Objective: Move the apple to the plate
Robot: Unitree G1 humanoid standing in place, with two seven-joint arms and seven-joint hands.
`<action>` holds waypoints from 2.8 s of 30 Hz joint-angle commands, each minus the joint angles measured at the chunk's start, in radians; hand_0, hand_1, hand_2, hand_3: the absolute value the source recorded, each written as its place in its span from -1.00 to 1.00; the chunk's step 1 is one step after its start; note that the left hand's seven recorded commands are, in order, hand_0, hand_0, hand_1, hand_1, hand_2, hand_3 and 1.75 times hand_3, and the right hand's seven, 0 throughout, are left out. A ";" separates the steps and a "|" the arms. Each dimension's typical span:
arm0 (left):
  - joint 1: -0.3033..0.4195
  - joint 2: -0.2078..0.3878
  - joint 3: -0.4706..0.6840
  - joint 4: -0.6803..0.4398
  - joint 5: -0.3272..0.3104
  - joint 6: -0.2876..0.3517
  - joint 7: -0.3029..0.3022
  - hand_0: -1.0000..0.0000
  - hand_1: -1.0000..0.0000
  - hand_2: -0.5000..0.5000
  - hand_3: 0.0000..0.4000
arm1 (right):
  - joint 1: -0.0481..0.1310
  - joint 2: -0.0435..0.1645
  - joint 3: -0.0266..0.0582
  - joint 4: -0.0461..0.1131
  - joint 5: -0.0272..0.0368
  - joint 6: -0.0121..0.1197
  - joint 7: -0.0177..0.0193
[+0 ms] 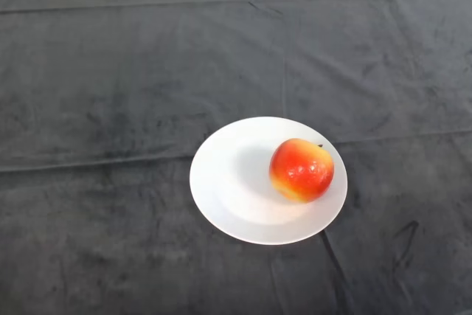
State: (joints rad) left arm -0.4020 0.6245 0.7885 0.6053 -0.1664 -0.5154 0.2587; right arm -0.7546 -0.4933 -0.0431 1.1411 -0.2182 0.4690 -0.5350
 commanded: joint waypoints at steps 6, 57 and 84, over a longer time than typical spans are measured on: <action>-0.009 0.102 0.027 0.157 0.047 -0.081 0.049 1.00 1.00 0.00 -1.00 | 0.019 -0.007 -0.0004 0.027 -0.0029 0.007 0.0023; -0.087 0.146 -0.062 0.373 0.042 -0.188 0.081 1.00 1.00 0.00 -1.00 | 0.006 -0.007 0.0009 0.054 -0.0024 -0.003 -0.0048; -0.095 0.156 -0.098 0.405 0.035 -0.204 0.085 1.00 1.00 0.00 -1.00 | 0.004 -0.007 0.0018 0.058 -0.0014 -0.005 -0.0057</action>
State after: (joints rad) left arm -0.4527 0.6878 0.7130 0.9696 -0.1331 -0.6869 0.3466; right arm -0.7550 -0.4930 -0.0428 1.1597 -0.2181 0.4642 -0.5353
